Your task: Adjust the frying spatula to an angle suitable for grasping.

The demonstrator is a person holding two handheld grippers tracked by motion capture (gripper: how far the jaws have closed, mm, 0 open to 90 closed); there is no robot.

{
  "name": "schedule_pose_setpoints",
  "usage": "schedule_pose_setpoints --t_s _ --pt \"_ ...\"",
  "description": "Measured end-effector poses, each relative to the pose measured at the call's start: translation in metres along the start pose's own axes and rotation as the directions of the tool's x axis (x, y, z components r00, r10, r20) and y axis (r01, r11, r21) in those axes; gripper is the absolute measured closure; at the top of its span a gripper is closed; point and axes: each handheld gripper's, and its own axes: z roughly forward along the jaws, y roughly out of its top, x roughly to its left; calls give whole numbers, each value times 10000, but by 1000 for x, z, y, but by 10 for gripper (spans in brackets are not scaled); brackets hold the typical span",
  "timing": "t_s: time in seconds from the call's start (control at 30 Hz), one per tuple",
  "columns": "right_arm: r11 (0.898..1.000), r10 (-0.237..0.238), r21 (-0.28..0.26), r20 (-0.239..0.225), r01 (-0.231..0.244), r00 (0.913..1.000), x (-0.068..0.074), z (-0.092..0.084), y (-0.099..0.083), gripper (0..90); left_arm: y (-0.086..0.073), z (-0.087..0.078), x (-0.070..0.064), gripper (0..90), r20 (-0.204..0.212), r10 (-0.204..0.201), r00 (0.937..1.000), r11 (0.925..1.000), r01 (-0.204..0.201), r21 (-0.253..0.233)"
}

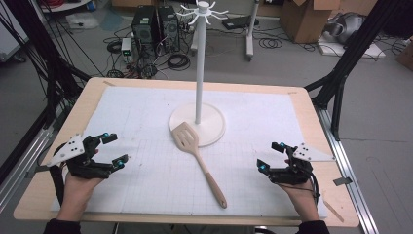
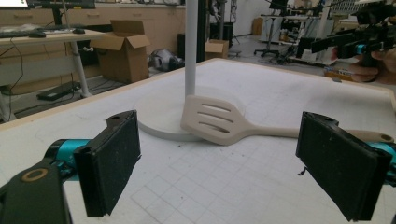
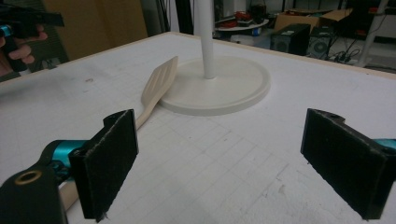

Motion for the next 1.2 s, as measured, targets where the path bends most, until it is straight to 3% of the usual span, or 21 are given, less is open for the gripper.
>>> schedule_pose_setpoints --t_s 0.53,0.9,1.2 --pt "9996 52 -262 -82 -54 10000 4 -6 7 103 0 0 1 141 -51 257 9997 9991 -255 331" --pt "9991 89 -414 -332 -103 9994 17 1 13 104 0 0 0 141 -48 237 9997 9989 -235 406" --pt "9995 66 -294 -268 -74 9996 27 8 16 105 -1 1 0 141 -140 298 9995 9983 -290 509"
